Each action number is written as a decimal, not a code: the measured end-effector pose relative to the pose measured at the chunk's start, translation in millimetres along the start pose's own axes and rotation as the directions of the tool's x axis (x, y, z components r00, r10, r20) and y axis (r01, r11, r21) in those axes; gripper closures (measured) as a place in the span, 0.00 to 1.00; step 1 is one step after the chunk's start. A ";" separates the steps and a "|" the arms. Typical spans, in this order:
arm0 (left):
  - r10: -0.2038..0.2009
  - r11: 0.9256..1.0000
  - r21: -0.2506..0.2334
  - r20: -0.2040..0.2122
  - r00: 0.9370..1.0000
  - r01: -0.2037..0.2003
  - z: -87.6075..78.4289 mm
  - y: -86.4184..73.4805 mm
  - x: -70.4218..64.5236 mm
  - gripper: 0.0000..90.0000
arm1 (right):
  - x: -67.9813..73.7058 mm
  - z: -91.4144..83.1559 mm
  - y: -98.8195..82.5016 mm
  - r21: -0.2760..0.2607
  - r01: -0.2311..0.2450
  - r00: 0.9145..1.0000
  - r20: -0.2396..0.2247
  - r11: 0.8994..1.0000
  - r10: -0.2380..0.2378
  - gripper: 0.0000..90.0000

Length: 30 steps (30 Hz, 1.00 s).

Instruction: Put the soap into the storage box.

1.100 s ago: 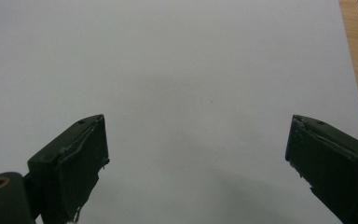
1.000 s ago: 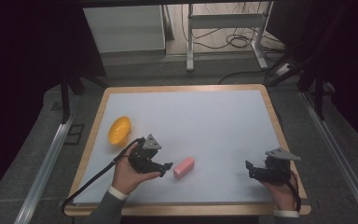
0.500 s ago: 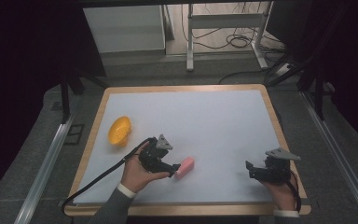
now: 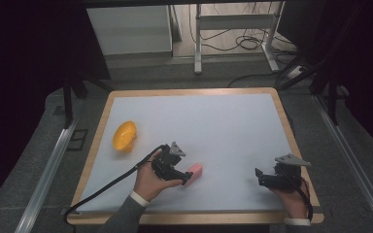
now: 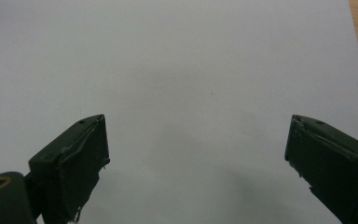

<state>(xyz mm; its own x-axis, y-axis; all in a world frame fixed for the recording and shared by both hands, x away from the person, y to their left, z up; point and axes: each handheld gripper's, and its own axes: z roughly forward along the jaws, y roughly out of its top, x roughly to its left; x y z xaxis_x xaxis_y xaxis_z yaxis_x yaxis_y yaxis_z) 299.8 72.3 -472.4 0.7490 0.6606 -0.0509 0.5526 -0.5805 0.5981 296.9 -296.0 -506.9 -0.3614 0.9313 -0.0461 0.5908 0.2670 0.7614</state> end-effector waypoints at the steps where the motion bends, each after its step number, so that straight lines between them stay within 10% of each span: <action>1: 0.012 1.000 0.018 0.006 1.000 -0.012 1.7 1.6 -2.9 0.27 | -0.1 0.2 -0.1 0.001 -0.001 1.000 -0.002 1.000 0.001 0.06; 30: 0.010 0.995 0.102 0.033 0.999 -0.014 43.0 9.5 -9.9 0.52 | 1.7 -0.5 0.1 -0.022 0.009 1.000 0.015 1.000 -0.009 0.06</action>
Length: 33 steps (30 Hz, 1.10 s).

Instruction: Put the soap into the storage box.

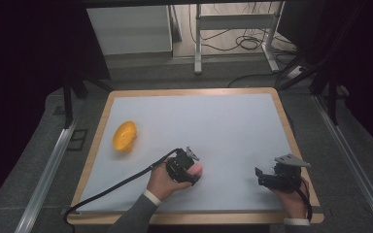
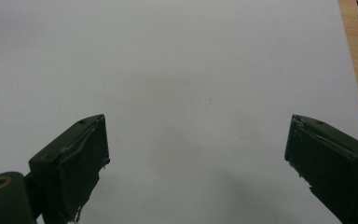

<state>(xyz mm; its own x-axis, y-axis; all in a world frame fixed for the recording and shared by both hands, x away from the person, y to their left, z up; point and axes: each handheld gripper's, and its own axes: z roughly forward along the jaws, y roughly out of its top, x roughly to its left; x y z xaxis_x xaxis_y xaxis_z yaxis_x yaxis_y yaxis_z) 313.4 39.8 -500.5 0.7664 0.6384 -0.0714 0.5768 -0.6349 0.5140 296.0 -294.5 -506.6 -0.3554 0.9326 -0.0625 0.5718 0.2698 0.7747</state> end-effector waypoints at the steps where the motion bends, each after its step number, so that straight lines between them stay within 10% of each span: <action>1: 0.001 1.000 0.007 0.006 1.000 -0.001 2.7 -0.4 -0.2 0.53 | -0.3 0.0 0.0 0.000 -0.002 1.000 0.002 1.000 0.002 0.06; 20: 0.021 1.000 0.012 0.004 1.000 -0.021 1.0 -2.2 2.1 0.67 | -2.7 -1.8 -0.2 -0.008 -0.019 0.999 0.026 1.000 0.020 0.07; 33: -0.013 0.995 -0.098 -0.025 1.000 0.010 -31.2 -5.6 13.3 0.67 | -3.0 -1.5 -0.5 -0.006 -0.018 0.999 0.027 1.000 0.018 0.07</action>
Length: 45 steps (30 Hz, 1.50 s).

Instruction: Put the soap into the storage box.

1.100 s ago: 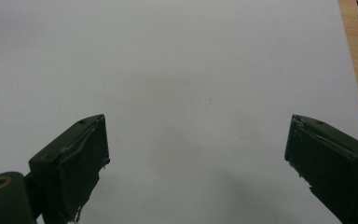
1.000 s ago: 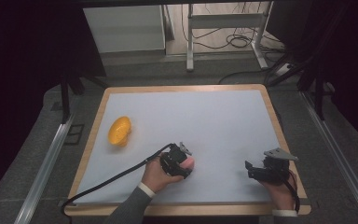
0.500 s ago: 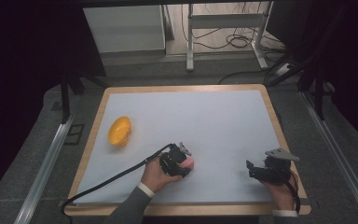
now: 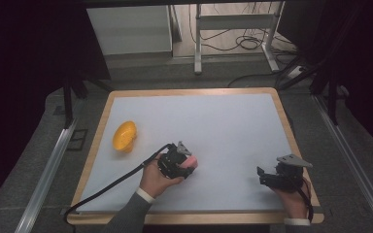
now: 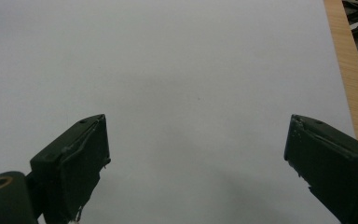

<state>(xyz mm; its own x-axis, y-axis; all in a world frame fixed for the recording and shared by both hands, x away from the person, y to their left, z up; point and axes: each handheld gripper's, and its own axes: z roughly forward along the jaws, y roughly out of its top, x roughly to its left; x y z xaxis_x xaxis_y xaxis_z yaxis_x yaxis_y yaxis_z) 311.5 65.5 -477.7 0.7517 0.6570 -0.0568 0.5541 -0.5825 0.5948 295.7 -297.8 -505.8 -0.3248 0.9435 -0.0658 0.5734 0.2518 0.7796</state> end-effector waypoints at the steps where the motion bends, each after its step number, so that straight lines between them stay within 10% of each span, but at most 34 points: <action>1: 0.000 1.000 0.000 0.000 1.000 0.000 0.0 0.0 0.0 0.67 | 0.2 0.3 -0.1 0.001 0.000 1.000 0.000 1.000 0.000 0.07; 45: -0.126 0.991 -0.061 -0.095 0.987 0.121 -49.2 -27.5 61.6 0.67 | -0.8 2.5 -2.1 0.013 0.001 1.000 0.003 1.000 -0.001 0.07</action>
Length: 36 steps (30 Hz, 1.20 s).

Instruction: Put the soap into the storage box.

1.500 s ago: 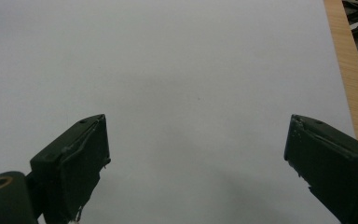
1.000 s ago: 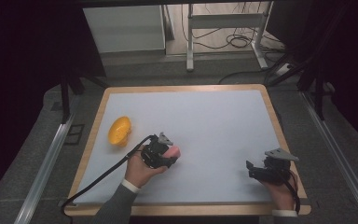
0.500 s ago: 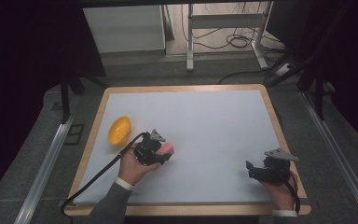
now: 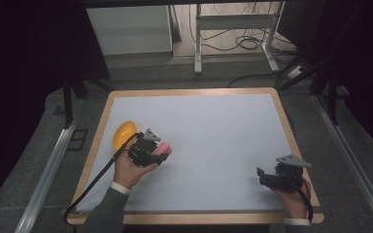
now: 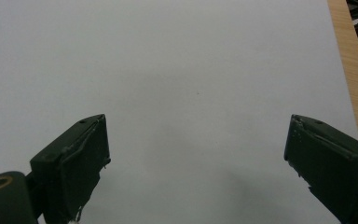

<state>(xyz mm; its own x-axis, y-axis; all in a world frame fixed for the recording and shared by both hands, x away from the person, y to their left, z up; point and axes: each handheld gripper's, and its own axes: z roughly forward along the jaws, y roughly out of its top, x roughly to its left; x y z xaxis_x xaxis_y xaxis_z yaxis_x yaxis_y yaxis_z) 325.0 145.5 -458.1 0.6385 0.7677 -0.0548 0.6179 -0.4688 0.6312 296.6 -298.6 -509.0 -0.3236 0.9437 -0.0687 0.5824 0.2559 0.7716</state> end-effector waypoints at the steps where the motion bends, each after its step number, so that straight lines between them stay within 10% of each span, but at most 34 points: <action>1: -0.003 1.000 0.001 -0.002 1.000 0.003 -1.0 -0.4 1.8 0.67 | -0.3 -0.2 0.0 0.000 -0.001 1.000 0.000 1.000 0.001 0.07; 36: -0.082 0.997 -0.017 -0.073 0.994 0.081 -16.0 -11.0 41.0 0.67 | 1.8 0.8 0.0 0.006 0.008 1.000 0.003 1.000 -0.008 0.07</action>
<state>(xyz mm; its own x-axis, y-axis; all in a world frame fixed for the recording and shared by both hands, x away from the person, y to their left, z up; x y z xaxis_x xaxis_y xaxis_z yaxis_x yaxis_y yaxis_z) 337.1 189.2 -454.9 0.5504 0.8334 -0.0504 0.6599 -0.3973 0.6377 296.6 -296.7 -509.6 -0.3261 0.9423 -0.0761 0.5848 0.2643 0.7669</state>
